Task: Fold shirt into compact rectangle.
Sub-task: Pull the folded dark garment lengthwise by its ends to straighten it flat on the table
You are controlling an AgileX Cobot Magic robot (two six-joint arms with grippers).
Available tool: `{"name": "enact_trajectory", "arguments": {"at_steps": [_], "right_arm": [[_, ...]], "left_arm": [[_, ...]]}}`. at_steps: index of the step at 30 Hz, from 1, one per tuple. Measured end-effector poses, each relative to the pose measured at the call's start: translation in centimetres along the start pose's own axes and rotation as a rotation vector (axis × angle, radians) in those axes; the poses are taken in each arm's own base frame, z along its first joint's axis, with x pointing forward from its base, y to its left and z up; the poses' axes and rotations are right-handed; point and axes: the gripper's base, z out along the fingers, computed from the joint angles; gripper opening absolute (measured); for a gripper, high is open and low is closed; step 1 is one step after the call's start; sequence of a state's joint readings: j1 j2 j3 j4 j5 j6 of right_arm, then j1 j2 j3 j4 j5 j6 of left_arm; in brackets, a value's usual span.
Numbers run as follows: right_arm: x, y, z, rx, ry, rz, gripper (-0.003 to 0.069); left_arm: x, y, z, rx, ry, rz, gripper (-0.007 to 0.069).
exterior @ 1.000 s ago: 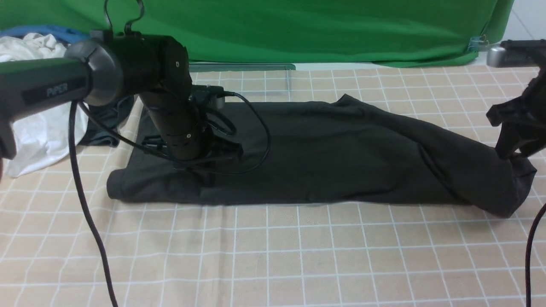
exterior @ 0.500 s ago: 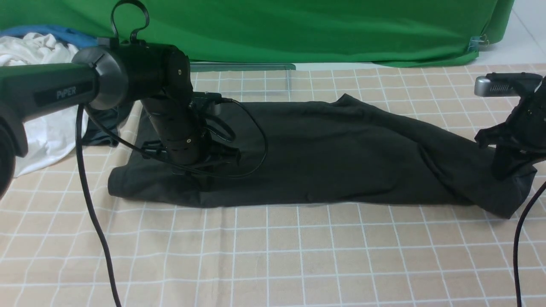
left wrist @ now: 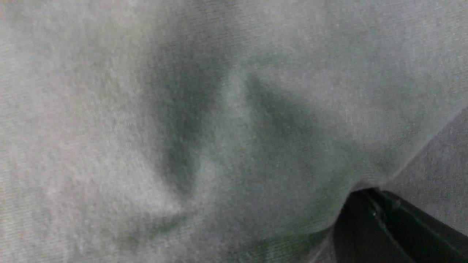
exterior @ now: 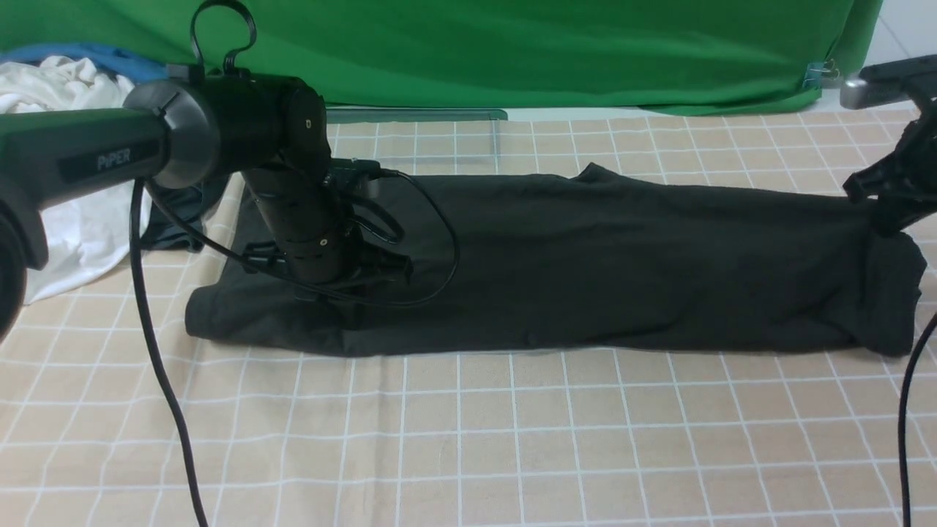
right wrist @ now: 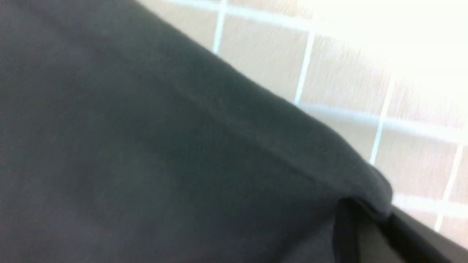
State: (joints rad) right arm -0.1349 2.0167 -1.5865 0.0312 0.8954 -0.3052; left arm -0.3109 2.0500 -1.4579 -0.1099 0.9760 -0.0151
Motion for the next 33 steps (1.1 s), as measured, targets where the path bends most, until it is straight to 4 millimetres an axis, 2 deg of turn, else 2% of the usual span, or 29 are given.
{"name": "enact_trajectory", "arguments": {"at_steps": [5,6,8,9,12,14,16,17,18,19,20,24,26,27,30,33], "right_arm": [[-1.1,-0.6,1.4,0.060,-0.114,-0.016,0.0154],[-1.3,-0.7,1.4,0.063,-0.136,0.021,0.0236],[-1.3,-0.6,1.2,0.058,-0.127,0.071,0.0314],[-1.0,-0.5,0.9,0.046,-0.089,0.107,0.0389],[-0.1,-0.3,-0.4,0.024,0.030,0.144,0.0473],[0.5,-0.1,-1.7,0.008,0.113,0.160,0.0452],[1.3,0.1,-2.9,-0.005,0.180,0.149,0.0318],[1.4,0.1,-3.2,-0.007,0.185,0.146,0.0276],[1.9,0.2,-3.8,-0.010,0.199,0.141,0.0162],[2.4,0.2,-4.5,-0.011,0.200,0.141,0.0095],[3.0,0.2,-5.1,-0.010,0.200,0.150,0.0057],[4.6,-0.2,-5.5,-0.006,0.211,0.234,0.0052],[5.0,-0.6,-5.0,-0.006,0.206,0.267,0.0108],[5.1,-0.7,-4.7,-0.005,0.195,0.276,0.0160],[4.5,-0.9,-3.5,-0.001,0.132,0.303,0.0386],[3.9,-1.1,-2.3,0.005,0.083,0.334,0.0577]], "left_arm": [[0.2,0.0,0.0,-0.005,0.018,0.004,0.0020],[0.2,0.1,0.0,-0.006,0.022,0.005,0.0020],[0.2,0.1,0.0,-0.007,0.025,0.005,0.0020],[0.2,0.1,-0.1,-0.008,0.023,0.006,0.0020],[0.3,0.0,-0.9,-0.011,0.004,0.011,0.0020],[0.2,0.0,-2.0,-0.015,-0.034,0.016,0.0020],[0.2,-0.1,-3.7,-0.012,-0.088,0.019,0.0020],[0.3,-0.1,-3.9,-0.012,-0.093,0.018,0.0020],[0.4,-0.2,-5.1,-0.010,-0.124,0.021,0.0020],[0.7,-0.3,-6.2,-0.008,-0.151,0.023,0.0020],[1.2,-0.4,-7.2,-0.006,-0.172,0.024,0.0020],[3.5,-0.5,-9.7,0.004,-0.235,0.023,0.0020],[5.2,-0.5,-10.4,0.022,-0.271,0.013,0.0020],[5.9,-0.5,-10.8,0.029,-0.290,0.008,0.0020],[9.1,-0.6,-11.8,0.058,-0.337,-0.015,0.0020],[11.8,-0.4,-12.0,0.065,-0.348,-0.020,0.0020]]}}
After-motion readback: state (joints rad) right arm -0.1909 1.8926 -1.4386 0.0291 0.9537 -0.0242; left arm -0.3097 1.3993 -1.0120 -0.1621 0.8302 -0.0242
